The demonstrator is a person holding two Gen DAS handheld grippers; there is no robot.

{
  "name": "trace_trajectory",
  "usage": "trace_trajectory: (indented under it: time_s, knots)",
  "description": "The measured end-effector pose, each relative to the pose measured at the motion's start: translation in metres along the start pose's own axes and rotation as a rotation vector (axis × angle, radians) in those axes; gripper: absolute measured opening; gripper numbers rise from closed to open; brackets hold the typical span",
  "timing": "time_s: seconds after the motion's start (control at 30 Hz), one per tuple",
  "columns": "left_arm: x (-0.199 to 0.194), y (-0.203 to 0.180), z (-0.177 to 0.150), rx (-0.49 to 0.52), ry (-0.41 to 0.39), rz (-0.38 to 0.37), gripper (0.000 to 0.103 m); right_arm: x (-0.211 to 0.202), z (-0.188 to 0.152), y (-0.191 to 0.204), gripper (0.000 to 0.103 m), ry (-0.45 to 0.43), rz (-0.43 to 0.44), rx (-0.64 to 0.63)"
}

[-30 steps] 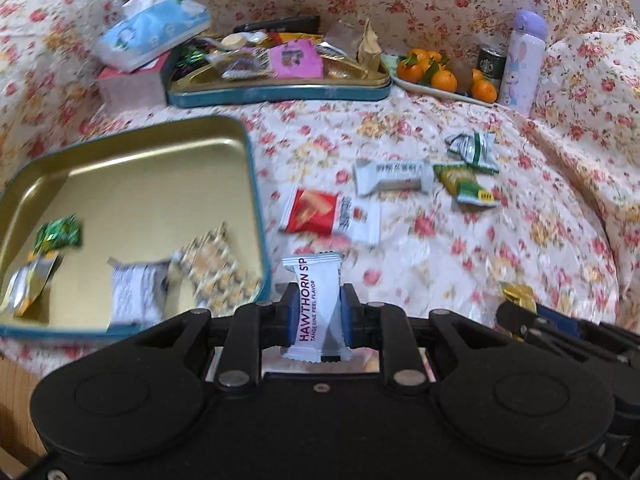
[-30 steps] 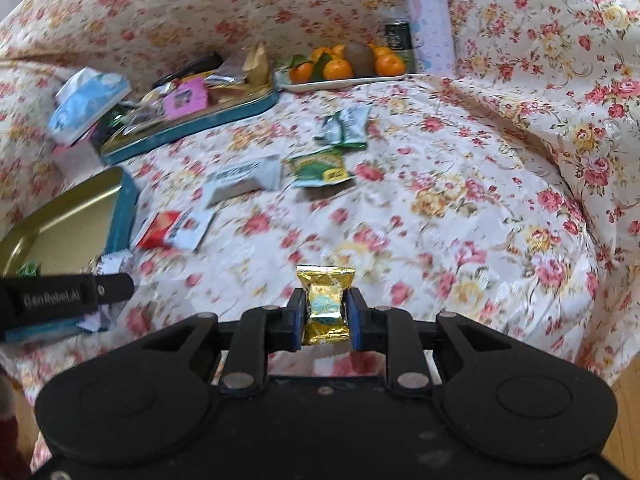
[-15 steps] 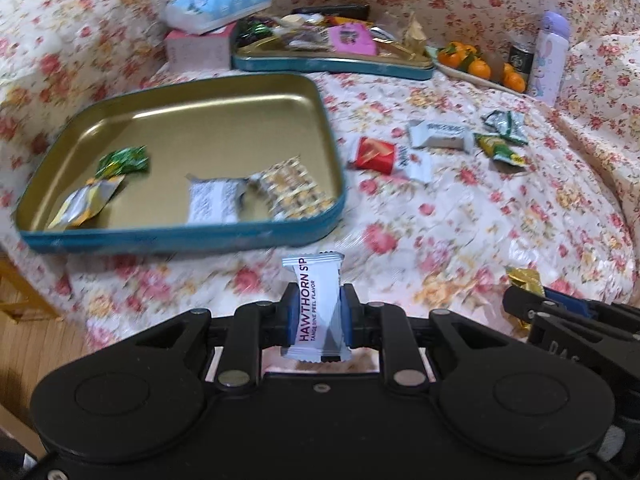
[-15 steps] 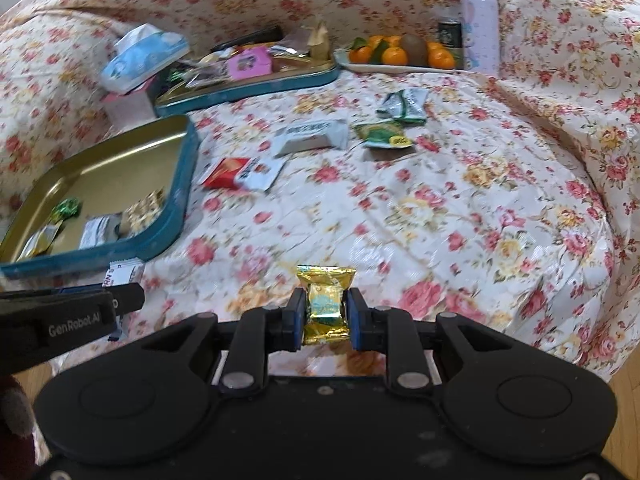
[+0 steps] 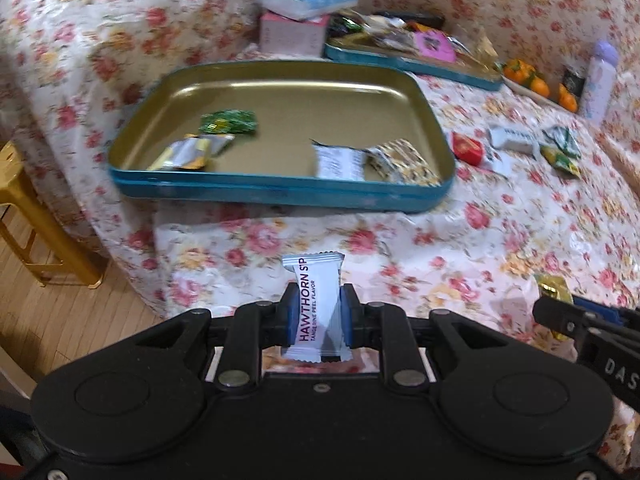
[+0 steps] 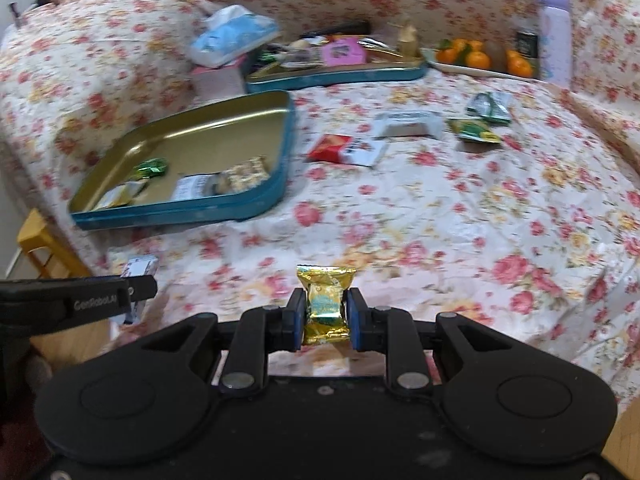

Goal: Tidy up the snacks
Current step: 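Carry the hawthorn packet and gold candy over the gold tray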

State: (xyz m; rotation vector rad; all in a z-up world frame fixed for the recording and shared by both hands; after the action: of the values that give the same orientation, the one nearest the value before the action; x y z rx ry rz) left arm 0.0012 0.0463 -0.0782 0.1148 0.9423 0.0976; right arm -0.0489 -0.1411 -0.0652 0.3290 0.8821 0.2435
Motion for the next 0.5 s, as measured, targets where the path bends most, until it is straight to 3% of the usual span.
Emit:
trace_trajectory:
  time_s: [0.2, 0.5]
  knots:
    - [-0.001, 0.026, 0.022, -0.054, -0.048, 0.024, 0.028, 0.001, 0.003, 0.026, 0.024, -0.007, 0.089, -0.041]
    - [0.032, 0.034, 0.075, -0.1, -0.055, 0.016, 0.028, 0.006, 0.01, 0.042, 0.024, -0.002, 0.133, -0.076]
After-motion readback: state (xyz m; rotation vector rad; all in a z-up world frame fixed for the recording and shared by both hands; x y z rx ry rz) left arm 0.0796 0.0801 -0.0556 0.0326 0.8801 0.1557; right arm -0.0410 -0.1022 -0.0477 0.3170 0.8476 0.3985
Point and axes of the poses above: each gripper's, at about its wrist camera, not at the fingertips, and x roughly the way its jaws point, y to its left, z to its top, the point moved 7 cm from there along x, roughly the way its jaws point, and after that the axes turned 13 degrees about z, right-handed, at the moved point
